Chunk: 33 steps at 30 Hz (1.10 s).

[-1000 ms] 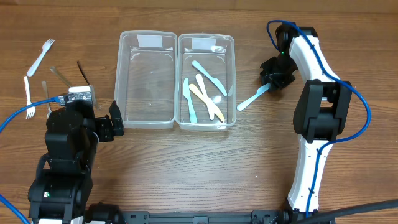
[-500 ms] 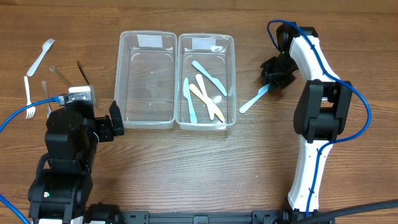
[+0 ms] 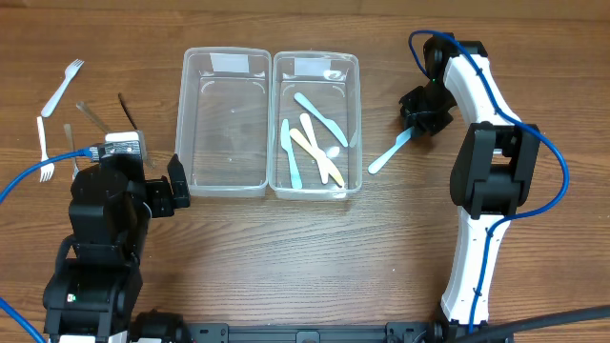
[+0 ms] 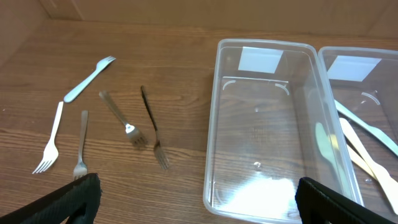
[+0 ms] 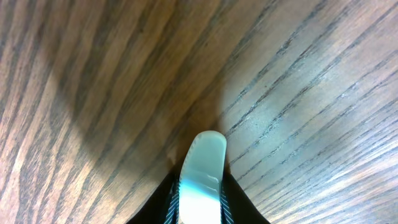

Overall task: Pack container
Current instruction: 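Close the right gripper on the light blue knife handle, then carry the light blue knife into the right container and release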

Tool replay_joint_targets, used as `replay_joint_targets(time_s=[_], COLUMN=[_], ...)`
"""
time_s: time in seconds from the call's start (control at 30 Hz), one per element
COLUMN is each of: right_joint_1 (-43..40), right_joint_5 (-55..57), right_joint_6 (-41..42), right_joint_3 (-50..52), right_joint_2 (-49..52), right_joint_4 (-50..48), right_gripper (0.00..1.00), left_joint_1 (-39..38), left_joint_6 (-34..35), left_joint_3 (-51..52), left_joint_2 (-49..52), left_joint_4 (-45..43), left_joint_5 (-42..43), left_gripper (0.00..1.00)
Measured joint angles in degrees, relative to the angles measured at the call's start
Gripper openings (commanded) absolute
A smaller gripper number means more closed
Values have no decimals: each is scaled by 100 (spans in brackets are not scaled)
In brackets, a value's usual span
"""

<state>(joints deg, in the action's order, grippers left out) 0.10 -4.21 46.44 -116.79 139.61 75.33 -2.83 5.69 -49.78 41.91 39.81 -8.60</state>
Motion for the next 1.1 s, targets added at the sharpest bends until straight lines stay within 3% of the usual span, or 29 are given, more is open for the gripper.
replay_joint_targets(time_s=[0.33,0.57,0.73,0.87,1.1], right_joint_1=[68,713,1740,2203,2695], right_joint_5=[597,575,334,286,251], right_joint_6=[-702,-1414,-1816,-2074,-2358], right_joint_3=[-868,-1749,-2028,-2057,-1980], right_joint_2=[-136,-1397,-2450,-2444,-1447], right_joint_4=[299,474,560,804,977], right_gripper=[4,4,4,4,5], left_joint_1=[0,0,0,0,0], left_joint_6=[0,0,0,0,-2], left_joint_3=[0,0,0,0,0], left_joint_2=[0,0,0,0,0], left_joint_4=[0,-2,-2,-2,-2], left_joint_5=[0,0,0,0,0], left_gripper=[100,100,100,100,100])
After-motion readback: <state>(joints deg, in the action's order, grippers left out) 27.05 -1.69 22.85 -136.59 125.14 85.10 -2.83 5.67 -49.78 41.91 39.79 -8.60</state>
